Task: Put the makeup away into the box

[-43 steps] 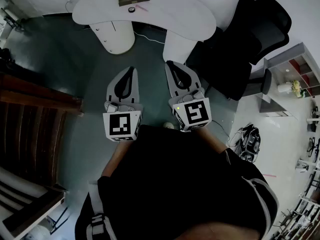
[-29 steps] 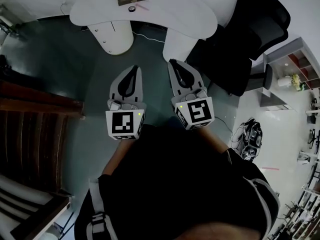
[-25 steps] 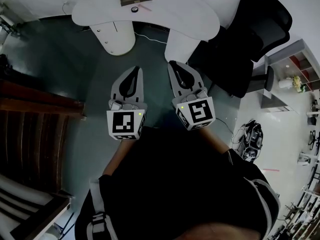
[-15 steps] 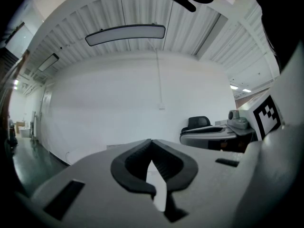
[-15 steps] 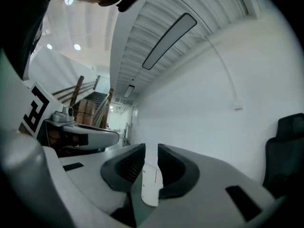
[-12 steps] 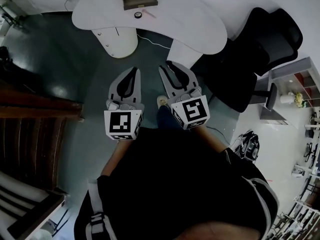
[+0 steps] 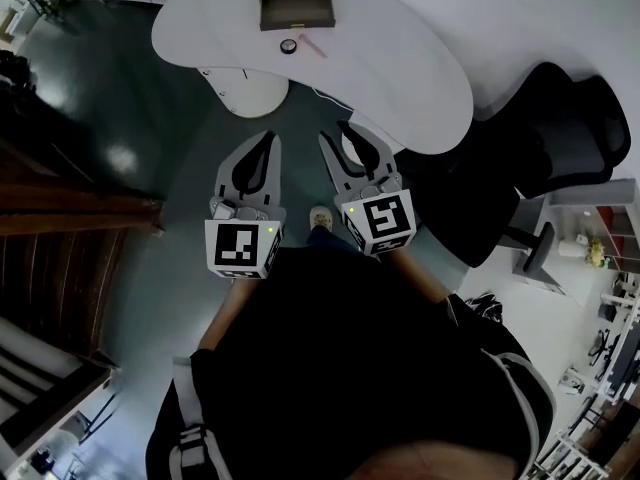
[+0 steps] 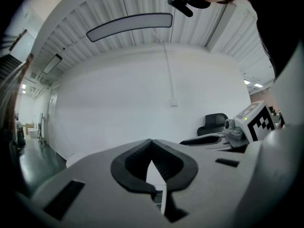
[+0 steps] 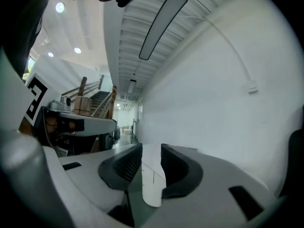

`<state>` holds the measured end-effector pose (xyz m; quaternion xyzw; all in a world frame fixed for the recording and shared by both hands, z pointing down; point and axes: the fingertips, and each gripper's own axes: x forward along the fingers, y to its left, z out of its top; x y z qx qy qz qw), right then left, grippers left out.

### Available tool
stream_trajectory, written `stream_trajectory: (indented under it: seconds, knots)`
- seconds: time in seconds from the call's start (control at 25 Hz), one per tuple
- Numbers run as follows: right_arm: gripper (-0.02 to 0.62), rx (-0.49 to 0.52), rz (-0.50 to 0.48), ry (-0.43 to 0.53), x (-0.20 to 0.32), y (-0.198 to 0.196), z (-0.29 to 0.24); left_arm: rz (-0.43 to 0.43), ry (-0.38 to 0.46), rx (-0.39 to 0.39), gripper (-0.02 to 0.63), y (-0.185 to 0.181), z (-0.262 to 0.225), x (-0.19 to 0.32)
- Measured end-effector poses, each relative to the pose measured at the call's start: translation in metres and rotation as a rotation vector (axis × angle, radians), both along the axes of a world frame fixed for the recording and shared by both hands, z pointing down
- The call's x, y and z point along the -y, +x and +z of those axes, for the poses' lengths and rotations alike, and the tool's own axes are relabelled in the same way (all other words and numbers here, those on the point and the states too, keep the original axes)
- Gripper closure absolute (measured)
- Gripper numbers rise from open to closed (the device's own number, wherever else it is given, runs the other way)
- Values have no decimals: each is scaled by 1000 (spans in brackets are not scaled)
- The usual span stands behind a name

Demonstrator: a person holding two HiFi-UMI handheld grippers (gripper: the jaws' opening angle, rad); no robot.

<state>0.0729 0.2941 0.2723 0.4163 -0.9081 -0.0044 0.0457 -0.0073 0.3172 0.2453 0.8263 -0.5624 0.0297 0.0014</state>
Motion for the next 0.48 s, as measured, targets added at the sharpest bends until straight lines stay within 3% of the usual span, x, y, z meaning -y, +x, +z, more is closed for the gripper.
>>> stream_trajectory:
  seconds: [0.48]
  knots:
    - [449, -19, -92, -32, 82, -1, 16, -61, -10, -13, 598, 7, 4, 78]
